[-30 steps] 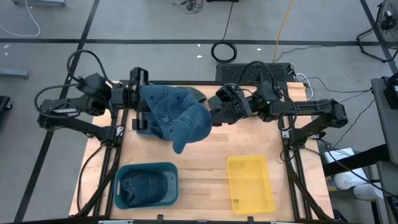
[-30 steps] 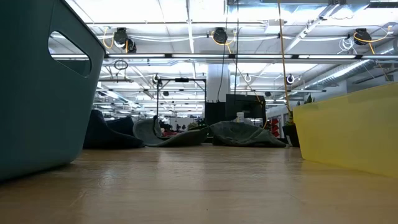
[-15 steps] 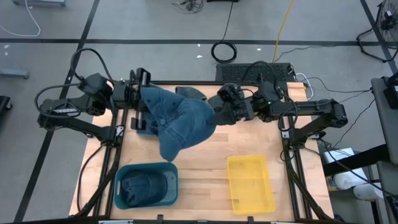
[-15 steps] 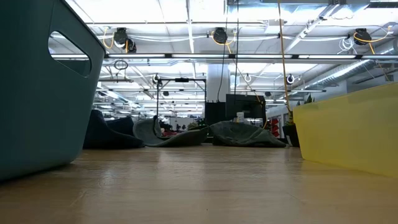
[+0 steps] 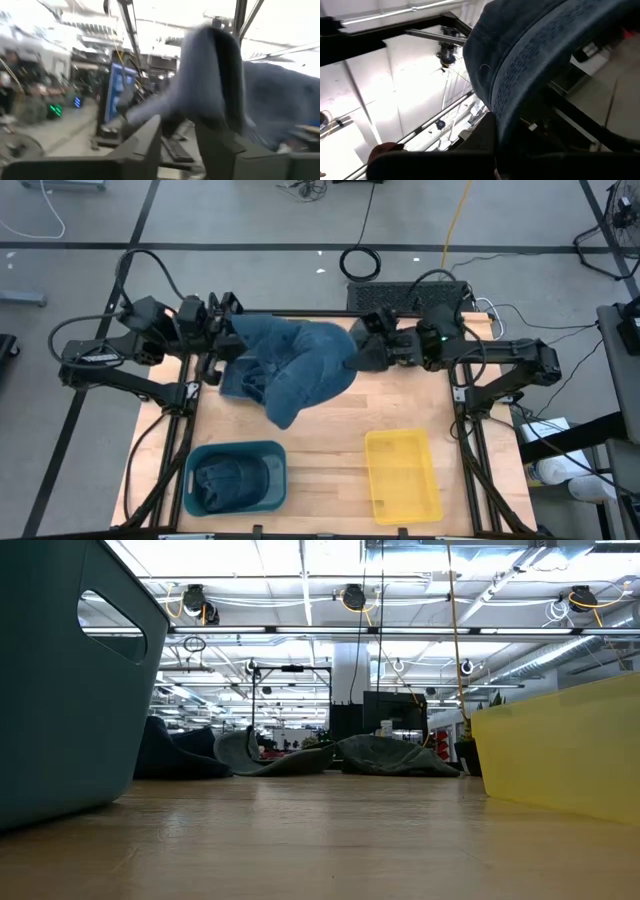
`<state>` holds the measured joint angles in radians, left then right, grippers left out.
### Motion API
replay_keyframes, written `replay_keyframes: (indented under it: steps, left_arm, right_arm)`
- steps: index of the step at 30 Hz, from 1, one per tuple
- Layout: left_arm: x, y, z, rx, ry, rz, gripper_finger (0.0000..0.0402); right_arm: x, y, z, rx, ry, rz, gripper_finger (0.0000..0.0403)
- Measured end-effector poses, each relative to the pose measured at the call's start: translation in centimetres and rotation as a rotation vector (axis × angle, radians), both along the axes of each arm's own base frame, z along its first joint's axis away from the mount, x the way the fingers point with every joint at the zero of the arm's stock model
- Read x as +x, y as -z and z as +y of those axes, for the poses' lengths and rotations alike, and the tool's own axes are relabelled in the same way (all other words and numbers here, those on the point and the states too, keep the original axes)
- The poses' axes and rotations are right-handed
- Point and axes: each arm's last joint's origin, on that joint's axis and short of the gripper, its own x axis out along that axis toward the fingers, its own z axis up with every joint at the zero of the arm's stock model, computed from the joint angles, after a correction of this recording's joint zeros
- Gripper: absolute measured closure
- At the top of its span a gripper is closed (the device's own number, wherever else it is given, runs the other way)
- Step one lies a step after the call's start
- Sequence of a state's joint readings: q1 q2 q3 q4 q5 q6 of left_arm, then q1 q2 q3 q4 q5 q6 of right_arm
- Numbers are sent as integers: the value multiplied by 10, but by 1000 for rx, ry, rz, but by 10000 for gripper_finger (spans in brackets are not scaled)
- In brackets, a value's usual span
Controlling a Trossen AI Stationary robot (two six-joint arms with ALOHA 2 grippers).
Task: Pick & Place hat
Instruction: Put the right dark blue cap into the blue bin
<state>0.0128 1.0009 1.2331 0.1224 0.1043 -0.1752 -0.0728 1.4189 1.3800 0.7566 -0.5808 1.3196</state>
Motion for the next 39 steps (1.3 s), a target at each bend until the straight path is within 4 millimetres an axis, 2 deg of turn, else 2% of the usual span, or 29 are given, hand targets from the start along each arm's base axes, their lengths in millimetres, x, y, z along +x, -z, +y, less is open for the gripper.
replay_keyframes:
  steps: [6,12,20,26,32,39]
  left_arm:
    - [-14,-1,-1,-170,102,48,208]
    - [-24,-3,-3,-418,245,80,175]
    - [-22,-3,-4,-684,385,138,180]
    - [-24,-6,-4,-772,425,119,180]
    - [-23,-6,-2,-828,366,86,171]
    - [-20,-6,0,-874,322,67,170]
  right_arm:
    - [-6,-5,-9,-21,12,-46,402]
    - [-9,-5,-19,-110,46,-63,402]
    - [-12,-6,-31,-211,137,-124,403]
    - [-17,-9,-35,-277,196,-180,403]
    - [-24,-15,-33,-347,251,-246,403]
    - [-25,-17,-31,-351,305,-274,403]
